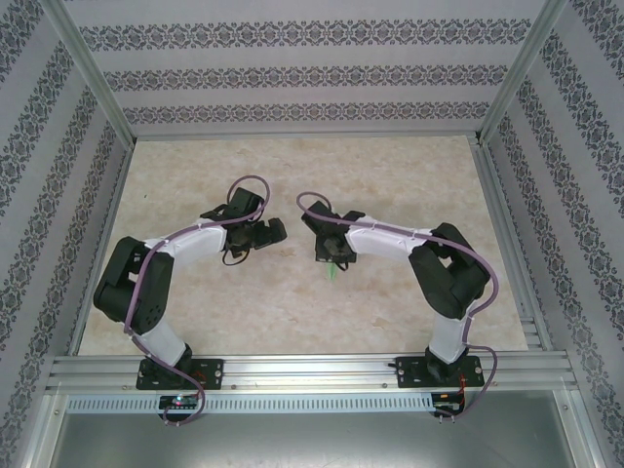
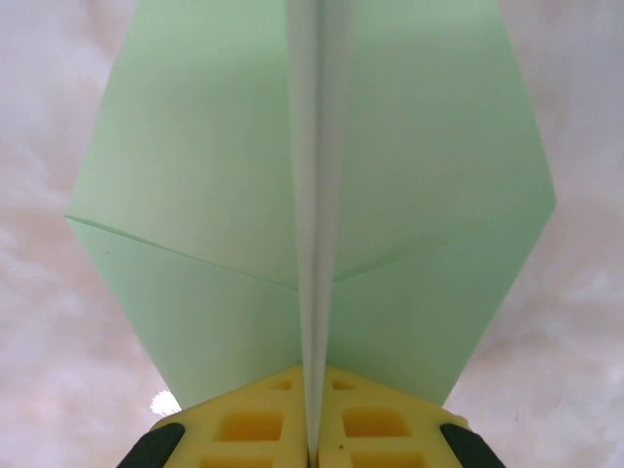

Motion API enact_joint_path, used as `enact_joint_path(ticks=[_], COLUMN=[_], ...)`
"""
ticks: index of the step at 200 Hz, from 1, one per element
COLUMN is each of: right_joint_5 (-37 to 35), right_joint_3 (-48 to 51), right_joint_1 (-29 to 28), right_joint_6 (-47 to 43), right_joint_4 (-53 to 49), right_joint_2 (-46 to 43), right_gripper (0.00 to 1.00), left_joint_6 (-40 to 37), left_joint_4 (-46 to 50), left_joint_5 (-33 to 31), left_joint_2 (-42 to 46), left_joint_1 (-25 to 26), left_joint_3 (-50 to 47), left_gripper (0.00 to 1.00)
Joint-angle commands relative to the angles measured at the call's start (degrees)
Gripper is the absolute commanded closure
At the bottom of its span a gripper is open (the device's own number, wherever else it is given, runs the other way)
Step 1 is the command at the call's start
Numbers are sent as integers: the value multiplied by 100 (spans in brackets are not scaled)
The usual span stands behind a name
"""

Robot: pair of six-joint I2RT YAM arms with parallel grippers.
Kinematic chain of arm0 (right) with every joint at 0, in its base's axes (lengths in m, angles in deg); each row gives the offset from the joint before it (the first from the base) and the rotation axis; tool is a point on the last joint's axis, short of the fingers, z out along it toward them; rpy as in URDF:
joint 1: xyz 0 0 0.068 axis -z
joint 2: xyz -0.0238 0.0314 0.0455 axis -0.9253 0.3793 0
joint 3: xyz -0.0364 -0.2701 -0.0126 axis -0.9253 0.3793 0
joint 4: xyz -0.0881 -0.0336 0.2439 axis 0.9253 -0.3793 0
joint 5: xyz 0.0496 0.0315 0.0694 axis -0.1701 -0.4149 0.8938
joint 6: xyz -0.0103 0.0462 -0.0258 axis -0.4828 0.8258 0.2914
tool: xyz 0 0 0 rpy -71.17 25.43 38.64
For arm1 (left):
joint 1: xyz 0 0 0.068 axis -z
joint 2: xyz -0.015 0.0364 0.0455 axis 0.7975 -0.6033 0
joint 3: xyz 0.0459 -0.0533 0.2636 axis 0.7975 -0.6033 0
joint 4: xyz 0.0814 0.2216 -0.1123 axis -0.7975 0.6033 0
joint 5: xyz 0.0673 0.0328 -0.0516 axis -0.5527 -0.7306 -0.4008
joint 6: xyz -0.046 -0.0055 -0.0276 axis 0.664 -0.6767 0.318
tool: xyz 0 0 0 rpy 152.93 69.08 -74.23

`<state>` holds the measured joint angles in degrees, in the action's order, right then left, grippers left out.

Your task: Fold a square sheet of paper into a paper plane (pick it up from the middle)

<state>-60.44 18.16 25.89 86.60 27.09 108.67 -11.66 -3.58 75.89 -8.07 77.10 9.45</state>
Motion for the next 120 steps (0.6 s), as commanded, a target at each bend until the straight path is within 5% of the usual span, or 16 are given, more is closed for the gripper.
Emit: enact_joint_path(ticks=[1, 61, 120], right_joint_5=[-101, 295, 598], right_joint_3=[-584, -1982, -2780], right_joint_1=[290, 639, 811], right_joint_6=[-483, -1538, -1325], right_joint_4=[117, 142, -219], right_joint_2=[156, 1172, 2010], right_gripper=[91, 90, 87], left_joint_6=[-192, -233, -346], left_joint_4=[253, 333, 448], left_joint_5=[-249, -233, -253], left_joint_2=[336, 511, 459], left_joint_1=[-145, -188, -183], left_joint_3=[-21, -106, 18], left_gripper=[0, 0, 0])
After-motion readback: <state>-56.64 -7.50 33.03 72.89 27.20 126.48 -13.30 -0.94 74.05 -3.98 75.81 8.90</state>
